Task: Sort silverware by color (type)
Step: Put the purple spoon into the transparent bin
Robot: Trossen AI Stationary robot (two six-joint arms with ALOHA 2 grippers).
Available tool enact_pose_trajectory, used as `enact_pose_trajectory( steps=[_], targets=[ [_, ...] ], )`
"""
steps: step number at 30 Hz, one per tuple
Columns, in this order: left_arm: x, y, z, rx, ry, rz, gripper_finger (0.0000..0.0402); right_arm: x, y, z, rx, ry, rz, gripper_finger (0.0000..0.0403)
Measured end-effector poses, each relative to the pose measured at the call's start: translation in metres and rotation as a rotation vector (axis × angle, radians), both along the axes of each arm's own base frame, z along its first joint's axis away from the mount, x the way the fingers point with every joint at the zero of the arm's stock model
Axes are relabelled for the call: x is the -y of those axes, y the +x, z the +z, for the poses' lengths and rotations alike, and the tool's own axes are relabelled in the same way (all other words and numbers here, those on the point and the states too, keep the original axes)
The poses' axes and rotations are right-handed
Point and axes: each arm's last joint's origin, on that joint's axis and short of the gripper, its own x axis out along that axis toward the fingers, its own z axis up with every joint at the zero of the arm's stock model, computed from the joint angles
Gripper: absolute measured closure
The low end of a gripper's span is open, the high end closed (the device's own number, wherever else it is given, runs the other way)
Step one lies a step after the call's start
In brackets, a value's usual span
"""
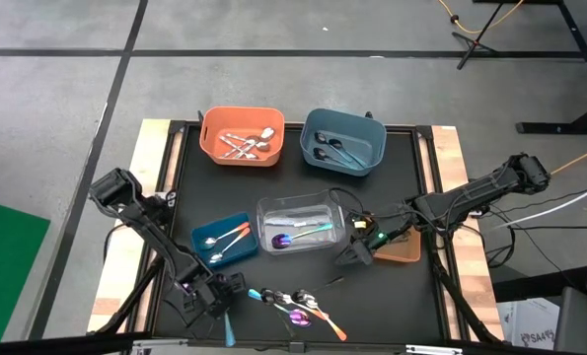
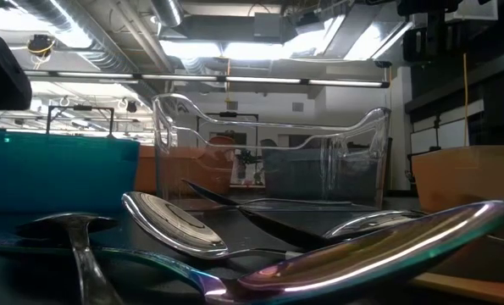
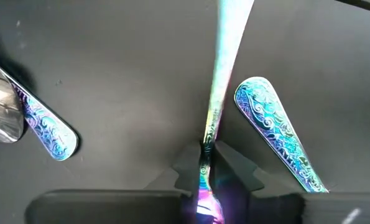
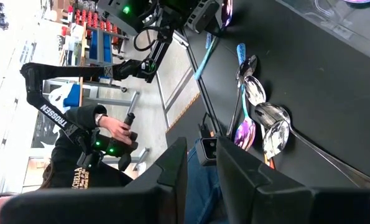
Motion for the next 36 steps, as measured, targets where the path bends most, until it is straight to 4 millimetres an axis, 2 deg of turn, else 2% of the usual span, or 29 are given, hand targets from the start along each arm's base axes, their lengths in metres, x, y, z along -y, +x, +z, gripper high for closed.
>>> enact_pose_trajectory(
  steps=[7,25,36],
  targets=[
    [-0.004,0.004,0.0,0.0,-0.003,0.017,0.0391,0.0,0.0,0.0,0.0,0.0,0.0,0.0326],
    [-0.003,0.009,0.001,0.037,-0.041,0.064,0.0395,0.0,0.0,0.0,0.0,0.0,0.0,0.0326],
    [0.001,0.015,0.009,0.111,-0.102,0.119,0.0395,0.0,0.0,0.0,0.0,0.0,0.0,0.0326]
  ],
)
